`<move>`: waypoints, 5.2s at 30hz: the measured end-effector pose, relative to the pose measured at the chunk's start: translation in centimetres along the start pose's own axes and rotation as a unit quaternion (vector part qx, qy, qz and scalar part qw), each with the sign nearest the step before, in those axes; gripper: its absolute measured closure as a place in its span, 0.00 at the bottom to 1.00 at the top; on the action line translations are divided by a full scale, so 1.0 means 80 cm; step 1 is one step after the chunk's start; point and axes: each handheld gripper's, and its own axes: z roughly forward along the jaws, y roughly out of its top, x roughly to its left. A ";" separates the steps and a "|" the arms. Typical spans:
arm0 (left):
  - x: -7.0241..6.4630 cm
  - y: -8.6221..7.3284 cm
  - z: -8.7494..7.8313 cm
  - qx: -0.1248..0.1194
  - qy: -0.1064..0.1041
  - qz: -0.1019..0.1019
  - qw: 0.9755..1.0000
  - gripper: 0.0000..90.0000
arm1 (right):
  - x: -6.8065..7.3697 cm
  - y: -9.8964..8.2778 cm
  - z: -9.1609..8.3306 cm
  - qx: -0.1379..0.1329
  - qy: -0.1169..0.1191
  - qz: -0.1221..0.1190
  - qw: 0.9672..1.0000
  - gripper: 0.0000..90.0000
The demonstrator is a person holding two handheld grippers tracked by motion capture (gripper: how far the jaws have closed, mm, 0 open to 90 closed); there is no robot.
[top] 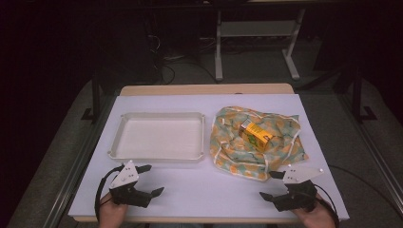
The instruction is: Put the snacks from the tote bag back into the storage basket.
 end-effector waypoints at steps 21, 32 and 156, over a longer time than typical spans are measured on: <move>-0.001 0.000 -0.004 -0.004 0.004 0.008 1.000 0.15 | -0.020 0.023 -0.016 0.019 -0.030 0.008 0.999 0.25; 0.000 -0.001 -0.004 -0.004 0.004 0.011 1.000 0.15 | -0.049 0.052 -0.018 0.019 -0.027 0.010 0.999 0.24; -0.001 0.000 -0.003 -0.006 0.006 0.017 1.000 0.15 | -0.148 0.085 0.084 0.139 -0.099 0.080 0.982 0.54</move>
